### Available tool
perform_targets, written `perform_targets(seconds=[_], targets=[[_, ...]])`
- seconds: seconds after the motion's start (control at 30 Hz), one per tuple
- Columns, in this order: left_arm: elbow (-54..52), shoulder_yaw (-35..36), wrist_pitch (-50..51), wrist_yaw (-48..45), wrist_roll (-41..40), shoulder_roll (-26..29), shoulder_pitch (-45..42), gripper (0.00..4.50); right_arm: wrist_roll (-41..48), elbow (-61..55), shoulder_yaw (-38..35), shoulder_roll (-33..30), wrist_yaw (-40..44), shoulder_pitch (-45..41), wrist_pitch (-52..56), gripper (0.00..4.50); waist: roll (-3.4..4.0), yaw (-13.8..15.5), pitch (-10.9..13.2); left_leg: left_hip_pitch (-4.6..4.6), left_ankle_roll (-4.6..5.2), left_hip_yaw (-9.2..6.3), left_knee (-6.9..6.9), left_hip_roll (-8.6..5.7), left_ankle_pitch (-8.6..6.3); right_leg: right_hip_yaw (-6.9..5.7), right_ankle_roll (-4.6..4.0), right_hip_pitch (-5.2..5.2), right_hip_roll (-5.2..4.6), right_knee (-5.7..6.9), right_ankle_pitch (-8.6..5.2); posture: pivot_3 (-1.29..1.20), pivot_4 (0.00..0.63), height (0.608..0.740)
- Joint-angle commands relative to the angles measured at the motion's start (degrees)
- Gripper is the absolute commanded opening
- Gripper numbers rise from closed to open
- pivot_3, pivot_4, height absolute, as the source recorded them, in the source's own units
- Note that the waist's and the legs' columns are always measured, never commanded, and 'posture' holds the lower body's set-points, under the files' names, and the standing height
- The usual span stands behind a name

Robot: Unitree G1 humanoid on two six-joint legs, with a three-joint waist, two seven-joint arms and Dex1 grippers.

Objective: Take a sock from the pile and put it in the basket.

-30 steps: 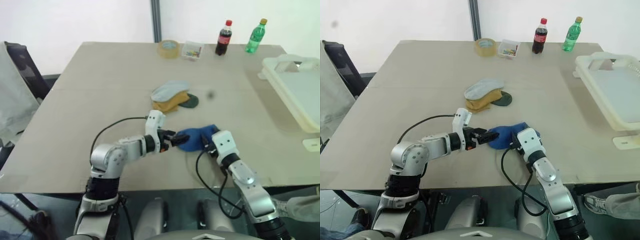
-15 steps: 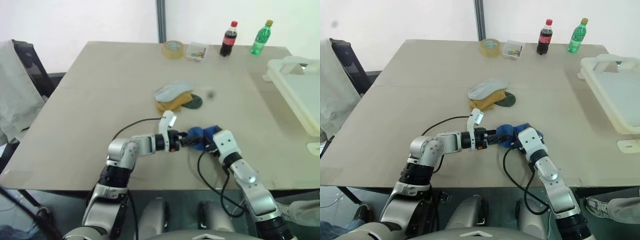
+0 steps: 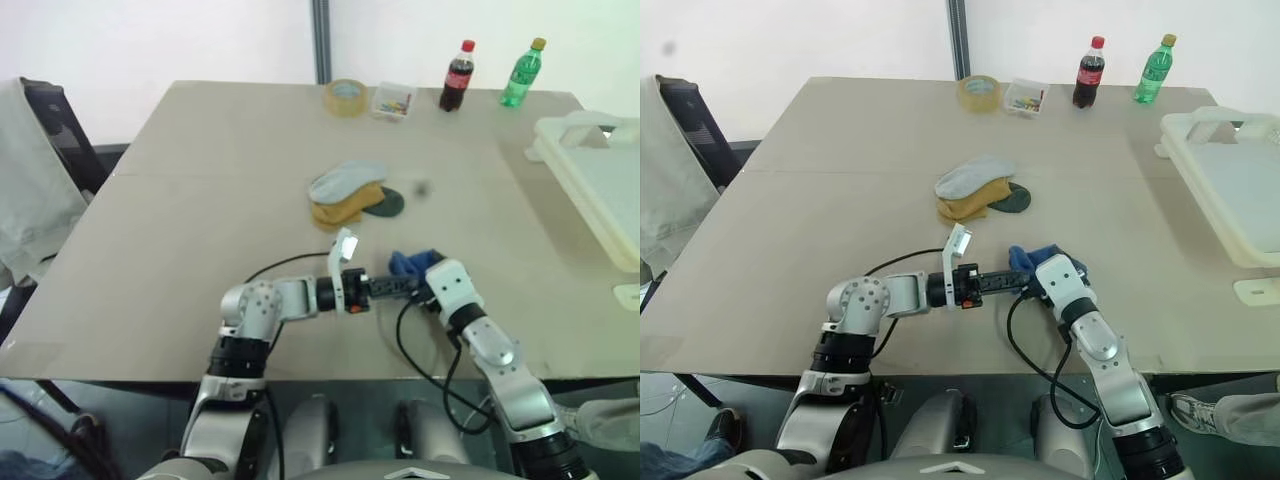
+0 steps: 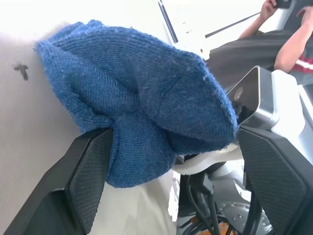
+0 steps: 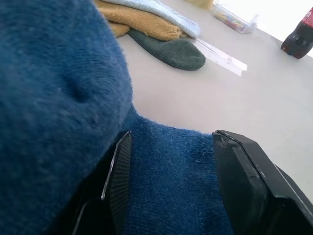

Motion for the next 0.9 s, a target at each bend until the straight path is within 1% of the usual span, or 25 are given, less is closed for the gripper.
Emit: perform_targets(seconds=[0.03,0.13,0.2,0.47,0.6,0.7,0.8,0.9], targets=[[0.27,2.91,-3.27,2.23,-0.63,-2.06,-0.60,4.29,-0.53,0.52,-0.66,-0.79,0.72,0.41,1.43,2.67,0.00,-0.02,0.01,0.00,0.00,0.00,0.00,0.00,0.00,0.00,0.00,0.00,0.00,0.00,0.00,0.00,0.150,0.740],[0.93,5.17,-4.78,3.45,-1.00,-2.83,-0.84,4.29,-0.48,0.54,-0.68,-0.89,0.85,0.38,1.47,2.67,-0.01,-0.05,0.01,0.00,0.00,-0.01,0.00,0.00,0.00,-0.01,0.00,0.00,0.00,0.00,0.00,0.00,0.150,0.740],[1.33,5.44,-5.21,3.54,-1.09,-3.02,-1.12,4.29,-0.48,0.62,-0.76,-0.93,0.98,0.27,1.54,2.67,-0.01,-0.05,0.02,0.00,0.00,-0.01,-0.01,0.00,0.00,-0.01,0.00,0.00,0.00,0.00,0.00,0.00,0.150,0.740],[3.62,2.50,-7.63,2.75,-0.15,-6.19,-3.47,4.29,-0.71,1.17,-0.42,-1.20,1.75,-0.54,1.32,2.67,-0.09,-0.08,0.07,-0.02,0.00,0.00,-0.01,0.00,0.00,-0.01,0.00,0.00,0.00,-0.03,0.00,0.00,0.150,0.740],[4.98,5.47,-11.90,4.24,0.78,-5.51,-4.81,4.29,-0.73,0.78,-0.70,-1.00,1.49,-0.33,1.72,2.67,-0.09,-0.14,0.08,-0.02,0.00,0.00,-0.03,0.01,0.00,-0.01,-0.01,-0.01,0.03,-0.03,0.00,0.00,0.150,0.740],[7.31,6.63,-15.37,5.42,2.58,-4.62,-5.55,4.29,-0.58,0.76,-0.93,-0.58,1.10,-0.10,1.97,2.67,-0.09,-0.13,0.09,-0.02,0.00,-0.01,-0.03,0.01,0.00,-0.02,-0.01,-0.01,0.04,-0.03,0.00,0.00,0.150,0.740],[11.67,4.96,-19.99,6.01,7.40,-3.23,-6.95,4.29,-0.65,1.32,-0.70,-0.68,1.28,-0.66,1.68,2.67,-0.10,-0.07,0.09,-0.02,0.00,0.00,-0.03,0.01,0.00,-0.02,-0.01,-0.01,0.04,-0.04,0.00,0.00,0.150,0.740],[15.44,1.43,-21.04,4.12,11.12,-2.37,-8.96,4.29,-0.66,1.95,-0.22,-0.73,1.71,-1.35,1.38,2.67,-0.13,0.01,0.11,-0.02,0.00,0.01,-0.03,0.00,0.00,-0.02,-0.01,-0.01,0.04,-0.04,0.00,0.00,0.150,0.740]])
